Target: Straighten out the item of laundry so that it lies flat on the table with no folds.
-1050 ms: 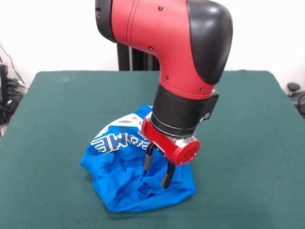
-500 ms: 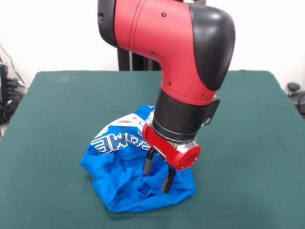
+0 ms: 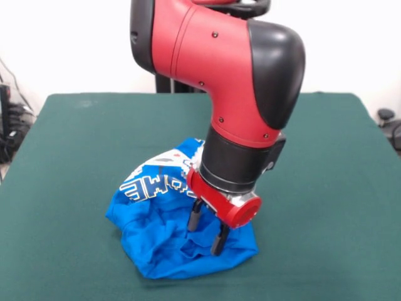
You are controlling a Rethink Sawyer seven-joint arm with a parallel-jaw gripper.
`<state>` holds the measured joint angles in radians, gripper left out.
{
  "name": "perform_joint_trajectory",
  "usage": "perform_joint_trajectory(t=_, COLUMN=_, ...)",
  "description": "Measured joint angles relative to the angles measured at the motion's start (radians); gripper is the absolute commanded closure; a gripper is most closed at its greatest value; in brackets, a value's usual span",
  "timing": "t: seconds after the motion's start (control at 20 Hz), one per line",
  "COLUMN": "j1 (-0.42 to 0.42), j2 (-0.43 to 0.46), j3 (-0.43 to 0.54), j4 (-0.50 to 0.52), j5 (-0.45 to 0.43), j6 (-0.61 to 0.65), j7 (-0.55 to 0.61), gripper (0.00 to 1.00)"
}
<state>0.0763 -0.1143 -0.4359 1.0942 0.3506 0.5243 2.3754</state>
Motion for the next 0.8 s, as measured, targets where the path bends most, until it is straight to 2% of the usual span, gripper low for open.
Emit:
perform_joint_trajectory(t=0.2, j1=0.000, j2=0.012, j3=0.000, j4=0.000, j5=0.000, j6=0.000, j7=0.000, gripper=0.00)
perform_joint_trajectory(t=0.25, j1=0.000, j2=0.015, j3=0.000, j4=0.000, j5=-0.001, j6=0.000, j7=0.000, gripper=1.00)
perform_joint_trajectory(t=0.8, j1=0.001, j2=0.017, j3=-0.006, j4=0.000, j5=-0.001, j6=0.000, j7=0.000, gripper=1.00)
